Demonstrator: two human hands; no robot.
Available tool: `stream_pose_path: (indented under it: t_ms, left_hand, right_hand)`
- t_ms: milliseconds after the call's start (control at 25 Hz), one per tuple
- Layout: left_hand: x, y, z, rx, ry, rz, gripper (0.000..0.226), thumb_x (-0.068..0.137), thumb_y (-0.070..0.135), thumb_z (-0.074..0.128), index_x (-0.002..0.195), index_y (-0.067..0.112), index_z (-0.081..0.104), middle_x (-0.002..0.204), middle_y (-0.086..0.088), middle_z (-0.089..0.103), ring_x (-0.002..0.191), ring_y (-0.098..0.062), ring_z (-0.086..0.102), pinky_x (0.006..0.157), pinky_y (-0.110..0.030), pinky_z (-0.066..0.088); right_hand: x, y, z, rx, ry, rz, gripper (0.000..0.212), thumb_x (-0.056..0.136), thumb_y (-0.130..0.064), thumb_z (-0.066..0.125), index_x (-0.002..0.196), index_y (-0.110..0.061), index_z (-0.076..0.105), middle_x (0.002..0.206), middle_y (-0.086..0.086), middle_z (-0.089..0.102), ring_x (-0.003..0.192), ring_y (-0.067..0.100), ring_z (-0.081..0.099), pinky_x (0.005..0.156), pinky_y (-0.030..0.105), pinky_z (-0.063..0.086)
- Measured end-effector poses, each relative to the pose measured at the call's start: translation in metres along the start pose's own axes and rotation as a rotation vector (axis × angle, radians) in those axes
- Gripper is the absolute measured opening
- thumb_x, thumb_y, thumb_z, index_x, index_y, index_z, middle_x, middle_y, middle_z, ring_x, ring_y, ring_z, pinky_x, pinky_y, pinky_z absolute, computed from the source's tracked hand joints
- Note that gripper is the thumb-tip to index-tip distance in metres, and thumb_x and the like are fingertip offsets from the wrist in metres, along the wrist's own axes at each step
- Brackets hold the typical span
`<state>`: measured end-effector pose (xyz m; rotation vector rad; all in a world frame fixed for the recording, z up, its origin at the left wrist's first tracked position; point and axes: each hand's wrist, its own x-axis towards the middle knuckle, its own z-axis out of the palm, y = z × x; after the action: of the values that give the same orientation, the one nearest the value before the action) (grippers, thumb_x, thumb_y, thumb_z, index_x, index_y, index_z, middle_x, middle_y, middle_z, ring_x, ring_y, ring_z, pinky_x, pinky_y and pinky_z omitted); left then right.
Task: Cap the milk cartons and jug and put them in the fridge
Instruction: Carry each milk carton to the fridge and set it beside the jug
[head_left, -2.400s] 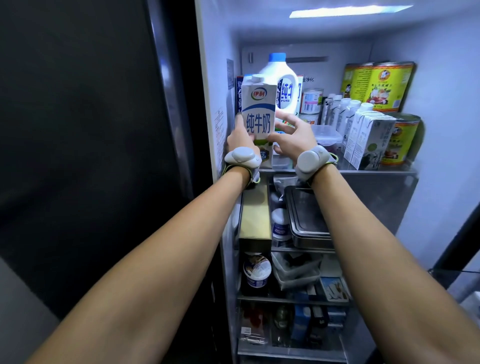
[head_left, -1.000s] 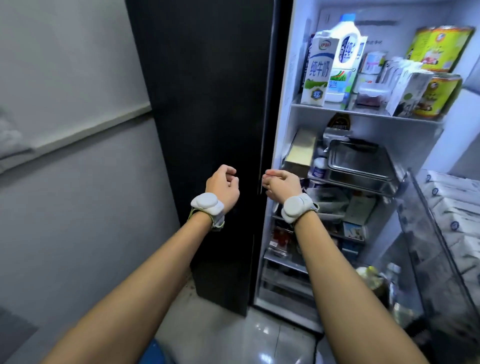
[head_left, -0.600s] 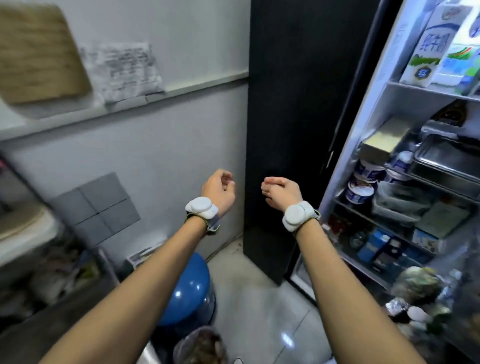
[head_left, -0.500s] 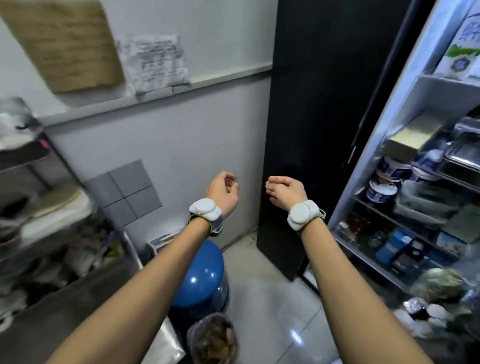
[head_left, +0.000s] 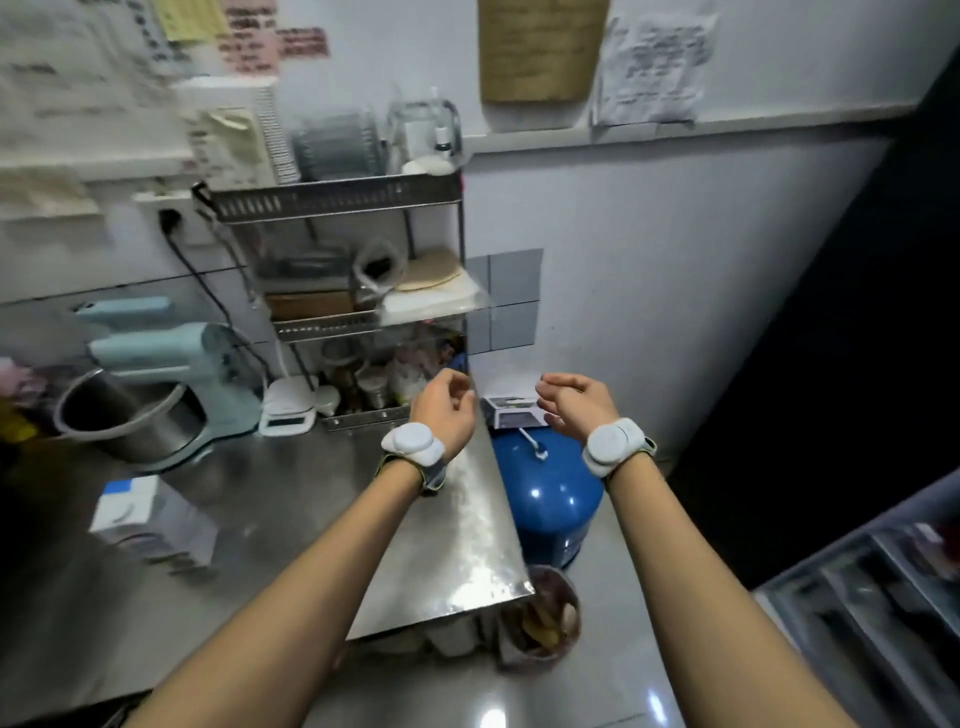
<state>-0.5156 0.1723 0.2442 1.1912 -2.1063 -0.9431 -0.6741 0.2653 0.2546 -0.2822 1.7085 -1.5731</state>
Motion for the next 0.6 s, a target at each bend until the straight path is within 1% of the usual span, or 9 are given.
stream_pose_path:
  t_ms: [80, 120, 240, 320, 400, 440, 520, 560, 600]
  left_hand:
    - [-0.01, -0.034, -0.035, 0.029, 0.015, -0.046, 0.019, 0.092, 0.021, 0.059, 0.109, 0.012, 0.062, 0.097, 0.0, 0.069, 0.08, -0.019, 0.063, 0.079, -0.027, 0.05]
    - [-0.016, -0.059, -0.06, 0.047, 0.033, -0.076, 0.02, 0.092, 0.021, 0.059, 0.11, 0.012, 0.062, 0.098, 0.0, 0.069, 0.081, -0.019, 0.064, 0.081, -0.029, 0.052]
    - [-0.031, -0.121, -0.12, 0.087, 0.086, -0.155, 0.02, 0.091, 0.02, 0.06, 0.109, 0.011, 0.061, 0.098, -0.002, 0.07, 0.079, -0.019, 0.063, 0.081, -0.029, 0.052]
    - [-0.041, -0.162, -0.155, 0.1, 0.129, -0.224, 0.022, 0.09, 0.018, 0.062, 0.111, 0.01, 0.061, 0.1, -0.002, 0.07, 0.08, -0.019, 0.064, 0.08, -0.024, 0.049]
    - [-0.05, -0.196, -0.183, 0.092, 0.154, -0.271, 0.024, 0.089, 0.015, 0.063, 0.112, 0.008, 0.061, 0.104, -0.006, 0.07, 0.085, -0.023, 0.068, 0.083, -0.028, 0.052]
    - [-0.055, -0.212, -0.195, 0.085, 0.163, -0.292, 0.025, 0.088, 0.014, 0.063, 0.112, 0.007, 0.06, 0.105, -0.008, 0.07, 0.086, -0.025, 0.068, 0.085, -0.032, 0.054]
    - [-0.065, -0.252, -0.226, 0.092, 0.2, -0.352, 0.027, 0.087, 0.011, 0.064, 0.113, 0.006, 0.06, 0.106, -0.011, 0.069, 0.086, -0.027, 0.068, 0.085, -0.035, 0.055]
    - [-0.069, -0.263, -0.235, 0.095, 0.223, -0.377, 0.027, 0.086, 0.01, 0.065, 0.112, 0.005, 0.06, 0.106, -0.011, 0.069, 0.086, -0.028, 0.068, 0.085, -0.035, 0.055]
    - [-0.072, -0.28, -0.248, 0.094, 0.252, -0.405, 0.028, 0.085, 0.009, 0.064, 0.112, 0.005, 0.06, 0.107, -0.012, 0.068, 0.087, -0.028, 0.068, 0.084, -0.035, 0.055]
  right_hand:
    - [-0.005, 0.015, 0.045, -0.003, -0.046, 0.031, 0.016, 0.088, 0.0, 0.067, 0.103, -0.007, 0.068, 0.096, 0.016, 0.066, 0.086, 0.025, 0.063, 0.057, 0.022, 0.051]
    - [-0.01, 0.027, 0.079, -0.029, -0.079, 0.047, 0.013, 0.088, -0.001, 0.068, 0.098, -0.008, 0.068, 0.097, 0.016, 0.067, 0.086, 0.025, 0.064, 0.057, 0.022, 0.051]
    - [-0.028, 0.056, 0.156, -0.103, -0.167, 0.072, 0.013, 0.086, -0.003, 0.071, 0.084, -0.015, 0.067, 0.096, 0.017, 0.068, 0.079, 0.023, 0.065, 0.065, 0.029, 0.05]
    - [-0.042, 0.075, 0.204, -0.142, -0.215, 0.092, 0.012, 0.085, -0.001, 0.071, 0.088, -0.012, 0.067, 0.099, 0.022, 0.068, 0.09, 0.028, 0.067, 0.076, 0.035, 0.055]
    - [-0.052, 0.09, 0.243, -0.17, -0.283, 0.129, 0.013, 0.086, 0.0, 0.071, 0.092, -0.011, 0.066, 0.102, 0.023, 0.068, 0.099, 0.031, 0.066, 0.094, 0.041, 0.053]
    - [-0.056, 0.097, 0.259, -0.179, -0.318, 0.142, 0.014, 0.085, 0.0, 0.071, 0.089, -0.012, 0.065, 0.101, 0.022, 0.067, 0.096, 0.03, 0.065, 0.092, 0.039, 0.053]
    - [-0.064, 0.118, 0.301, -0.225, -0.369, 0.136, 0.016, 0.084, 0.001, 0.072, 0.09, -0.011, 0.065, 0.097, 0.019, 0.065, 0.079, 0.022, 0.064, 0.073, 0.028, 0.052]
    - [-0.067, 0.125, 0.314, -0.262, -0.382, 0.123, 0.017, 0.083, 0.0, 0.073, 0.095, -0.01, 0.065, 0.095, 0.017, 0.065, 0.074, 0.018, 0.062, 0.068, 0.025, 0.05]
    - [-0.071, 0.135, 0.331, -0.302, -0.393, 0.116, 0.021, 0.082, -0.001, 0.074, 0.1, -0.01, 0.066, 0.095, 0.015, 0.066, 0.074, 0.018, 0.062, 0.069, 0.026, 0.051]
